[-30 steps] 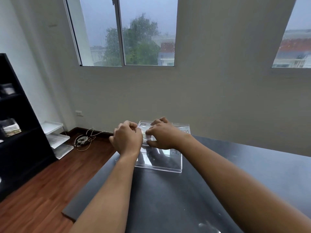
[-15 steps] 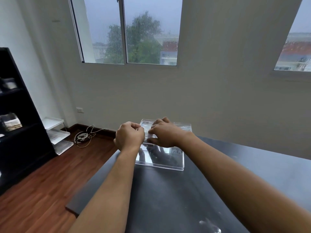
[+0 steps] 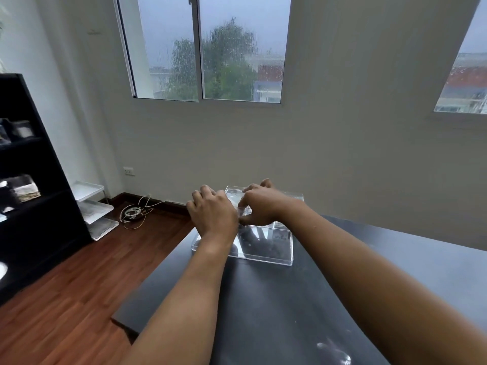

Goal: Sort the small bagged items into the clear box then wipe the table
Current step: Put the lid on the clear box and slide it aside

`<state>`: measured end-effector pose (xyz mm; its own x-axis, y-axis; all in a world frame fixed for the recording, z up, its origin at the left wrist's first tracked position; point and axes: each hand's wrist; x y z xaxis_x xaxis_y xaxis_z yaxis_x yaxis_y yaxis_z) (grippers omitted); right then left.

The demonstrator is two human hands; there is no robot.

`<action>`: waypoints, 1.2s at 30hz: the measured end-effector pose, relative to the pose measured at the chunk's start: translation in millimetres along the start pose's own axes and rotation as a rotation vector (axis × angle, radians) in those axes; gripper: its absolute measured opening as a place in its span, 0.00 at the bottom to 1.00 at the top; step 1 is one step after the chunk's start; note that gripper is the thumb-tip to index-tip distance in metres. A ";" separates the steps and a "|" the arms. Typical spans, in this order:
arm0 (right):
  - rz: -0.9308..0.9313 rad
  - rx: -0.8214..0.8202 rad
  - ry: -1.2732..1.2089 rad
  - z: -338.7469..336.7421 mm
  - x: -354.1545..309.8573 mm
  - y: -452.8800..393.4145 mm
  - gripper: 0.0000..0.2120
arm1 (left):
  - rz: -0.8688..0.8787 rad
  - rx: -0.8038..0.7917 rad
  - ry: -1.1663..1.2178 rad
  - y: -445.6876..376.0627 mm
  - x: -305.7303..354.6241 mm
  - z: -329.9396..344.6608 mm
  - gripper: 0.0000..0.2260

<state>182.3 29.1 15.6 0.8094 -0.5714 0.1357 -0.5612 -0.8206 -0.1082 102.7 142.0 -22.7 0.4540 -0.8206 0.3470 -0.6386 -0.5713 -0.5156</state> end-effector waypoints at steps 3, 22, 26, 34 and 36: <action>-0.003 0.011 0.000 2.8 2.1 -0.6 0.16 | 0.001 -0.002 -0.019 1.0 1.1 -3.8 0.14; 0.048 -0.024 -0.100 17.6 0.5 0.5 0.18 | 0.023 -0.062 -0.108 -2.7 -3.9 -4.6 0.20; 0.014 0.030 -0.090 11.2 -0.9 15.5 0.27 | 0.015 -0.042 -0.103 -4.7 -5.2 -0.9 0.20; 0.097 0.214 -0.200 -12.3 7.1 70.1 0.20 | 0.101 0.074 0.082 -8.6 -3.8 -1.2 0.17; 0.089 0.222 -0.274 -17.2 7.9 84.9 0.17 | 0.120 0.087 0.102 -8.5 -3.9 -0.8 0.16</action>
<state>138.1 -45.3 24.4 0.7920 -0.5920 -0.1495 -0.6050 -0.7280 -0.3226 105.9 150.0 -19.0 0.3095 -0.8823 0.3546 -0.6260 -0.4697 -0.6225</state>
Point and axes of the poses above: each hand's wrist, its own y-axis away from the middle knuckle, its own z-axis out of the palm, x = y × z, and after that the axes turned 2 degrees about -z, right-handed
